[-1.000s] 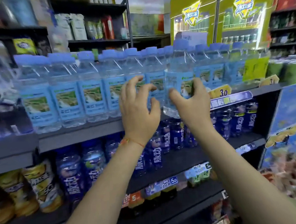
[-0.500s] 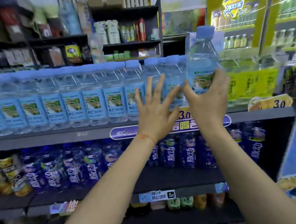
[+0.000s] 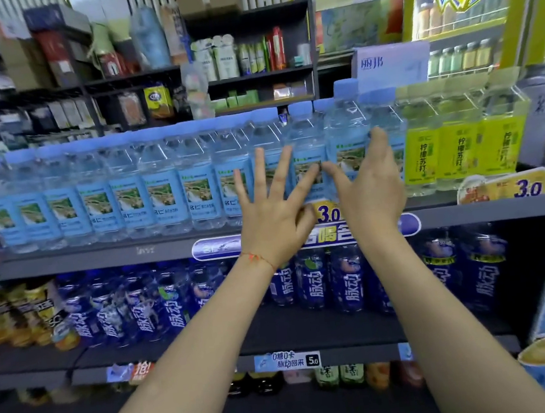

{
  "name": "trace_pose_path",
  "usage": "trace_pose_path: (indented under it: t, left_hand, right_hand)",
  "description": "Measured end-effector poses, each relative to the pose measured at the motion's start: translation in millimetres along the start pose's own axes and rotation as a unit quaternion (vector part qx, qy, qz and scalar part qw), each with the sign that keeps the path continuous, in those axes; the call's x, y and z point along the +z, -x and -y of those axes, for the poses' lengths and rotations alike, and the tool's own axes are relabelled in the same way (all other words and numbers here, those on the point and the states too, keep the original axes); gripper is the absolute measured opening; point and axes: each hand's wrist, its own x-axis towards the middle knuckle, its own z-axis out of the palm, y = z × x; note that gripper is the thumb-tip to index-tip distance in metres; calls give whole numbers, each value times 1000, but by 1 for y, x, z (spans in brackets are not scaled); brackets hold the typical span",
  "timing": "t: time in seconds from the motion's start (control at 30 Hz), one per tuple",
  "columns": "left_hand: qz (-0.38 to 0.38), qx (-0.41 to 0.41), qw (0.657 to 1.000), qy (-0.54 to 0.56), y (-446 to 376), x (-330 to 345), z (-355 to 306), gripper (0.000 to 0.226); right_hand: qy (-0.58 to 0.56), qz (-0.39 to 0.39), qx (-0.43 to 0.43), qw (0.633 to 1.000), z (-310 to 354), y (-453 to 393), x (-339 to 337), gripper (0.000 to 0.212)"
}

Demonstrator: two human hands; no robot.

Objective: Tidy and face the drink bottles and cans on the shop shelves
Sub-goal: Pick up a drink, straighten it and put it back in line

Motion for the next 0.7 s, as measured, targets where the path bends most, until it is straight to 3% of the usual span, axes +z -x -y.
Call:
trace_pose_path:
  t: [0.27, 0.43, 0.57, 0.7]
  left_hand:
    - [-1, 4, 1000, -3, 0, 0, 0, 61]
    - [3, 12, 1000, 0, 1, -2, -1, 60]
    - [1, 11, 999, 35, 5, -1, -1, 39]
    - [-26, 15, 999, 24, 12, -4, -10, 27]
  right_hand:
    - [-32, 29, -29, 999, -5, 11, 6, 37]
    - [16, 55, -22, 998, -4, 0, -2, 57]
    - [101, 52, -46, 993, 11, -18, -15, 73]
    - [122, 59, -91, 987, 28, -40, -22, 65]
